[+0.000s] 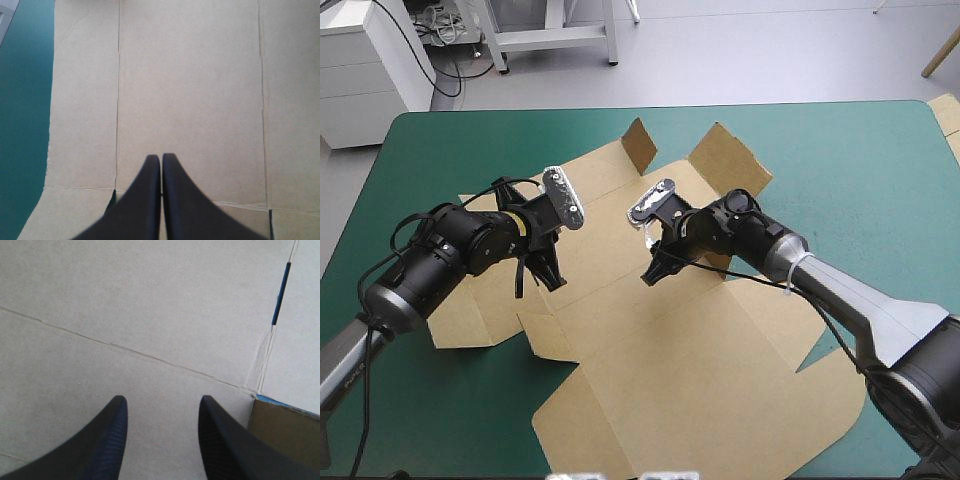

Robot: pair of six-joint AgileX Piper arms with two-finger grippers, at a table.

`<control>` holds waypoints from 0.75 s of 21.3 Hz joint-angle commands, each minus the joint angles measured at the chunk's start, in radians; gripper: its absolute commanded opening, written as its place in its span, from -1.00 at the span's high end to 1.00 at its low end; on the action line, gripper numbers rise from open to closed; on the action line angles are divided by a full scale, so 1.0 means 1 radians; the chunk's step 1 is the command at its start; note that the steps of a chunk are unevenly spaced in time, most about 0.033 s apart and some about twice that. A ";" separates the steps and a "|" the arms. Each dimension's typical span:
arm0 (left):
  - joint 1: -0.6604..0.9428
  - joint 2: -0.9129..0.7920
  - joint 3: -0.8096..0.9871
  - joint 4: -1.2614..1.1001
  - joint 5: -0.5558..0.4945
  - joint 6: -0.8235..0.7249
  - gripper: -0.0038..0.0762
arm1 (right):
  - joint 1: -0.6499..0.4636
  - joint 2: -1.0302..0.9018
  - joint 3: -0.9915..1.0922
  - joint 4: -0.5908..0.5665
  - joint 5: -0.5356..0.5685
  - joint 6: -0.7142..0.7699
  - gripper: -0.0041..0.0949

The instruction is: Fold the box

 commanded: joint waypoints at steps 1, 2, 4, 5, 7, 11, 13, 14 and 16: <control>-0.006 -0.027 -0.037 -0.008 -0.047 -0.011 0.92 | -0.006 -0.043 -0.032 -0.002 -0.038 -0.006 0.09; -0.006 -0.027 -0.037 -0.008 -0.047 -0.011 0.92 | -0.006 -0.043 -0.032 -0.002 -0.038 -0.006 0.09; -0.006 -0.027 -0.037 -0.008 -0.047 -0.011 0.92 | -0.006 -0.043 -0.032 -0.002 -0.038 -0.006 0.09; -0.006 -0.027 -0.037 -0.008 -0.047 -0.011 0.92 | -0.006 -0.043 -0.032 -0.002 -0.038 -0.006 0.09; -0.006 -0.027 -0.037 -0.008 -0.047 -0.011 0.92 | -0.006 -0.043 -0.032 -0.002 -0.038 -0.006 0.09; -0.006 -0.027 -0.037 -0.008 -0.047 -0.011 0.92 | -0.006 -0.043 -0.032 -0.002 -0.033 -0.006 0.09; -0.006 -0.027 -0.037 -0.008 -0.047 -0.011 0.92 | -0.006 -0.043 -0.032 -0.002 -0.032 -0.006 0.09; -0.006 -0.027 -0.037 -0.008 -0.047 -0.011 0.92 | -0.006 -0.043 -0.032 0.000 -0.030 -0.006 0.09; -0.006 -0.027 -0.037 -0.008 -0.047 -0.011 0.92 | -0.006 -0.043 -0.032 0.000 -0.030 -0.006 0.09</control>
